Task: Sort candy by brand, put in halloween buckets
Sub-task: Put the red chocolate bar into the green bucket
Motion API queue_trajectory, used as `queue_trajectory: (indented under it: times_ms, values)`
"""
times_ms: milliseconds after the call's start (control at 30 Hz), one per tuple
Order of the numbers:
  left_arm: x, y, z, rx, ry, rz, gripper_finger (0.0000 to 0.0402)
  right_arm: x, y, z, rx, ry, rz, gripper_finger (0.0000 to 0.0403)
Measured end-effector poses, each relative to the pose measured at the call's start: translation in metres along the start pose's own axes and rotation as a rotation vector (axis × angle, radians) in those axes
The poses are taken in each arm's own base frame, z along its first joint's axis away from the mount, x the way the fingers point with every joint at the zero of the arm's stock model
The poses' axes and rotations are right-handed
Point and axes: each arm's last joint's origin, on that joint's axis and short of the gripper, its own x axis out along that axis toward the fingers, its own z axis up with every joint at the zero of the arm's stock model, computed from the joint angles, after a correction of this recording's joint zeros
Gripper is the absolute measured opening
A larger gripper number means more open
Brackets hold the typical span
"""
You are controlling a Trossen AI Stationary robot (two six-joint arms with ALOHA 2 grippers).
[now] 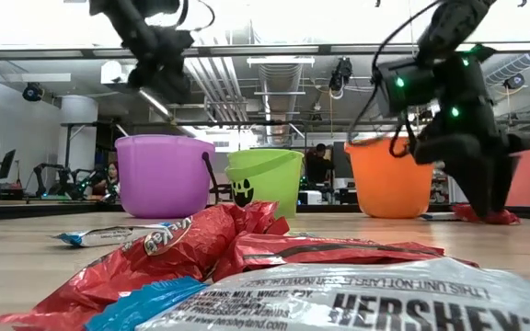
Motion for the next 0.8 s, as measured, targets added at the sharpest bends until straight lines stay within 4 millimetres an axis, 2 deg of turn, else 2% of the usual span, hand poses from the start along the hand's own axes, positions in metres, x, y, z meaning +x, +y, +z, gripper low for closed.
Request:
queue_trajectory:
  times_ms: [133, 267, 400, 533, 800]
  values:
    - [-0.007, -0.002, 0.015, 0.002, -0.053, -0.009, 0.0123, 0.006, -0.005, -0.002, 0.033, -0.032, -0.056, 0.0194]
    - [-0.010, -0.004, 0.024, 0.003, -0.072, -0.013, 0.0123, 0.002, -0.004, -0.001, 0.030, -0.047, -0.048, 0.0194]
    - [-0.008, -0.004, 0.024, 0.004, -0.067, -0.012, 0.0123, -0.010, -0.001, 0.002, 0.017, -0.072, -0.018, 0.0194]
    - [-0.003, -0.004, 0.018, -0.018, -0.041, -0.010, 0.0123, -0.015, -0.006, 0.007, 0.019, -0.096, -0.071, 0.0194]
    - [-0.002, -0.010, 0.016, -0.011, -0.035, -0.030, 0.0123, 0.005, -0.017, 0.009, -0.058, -0.061, -0.111, 0.0193]
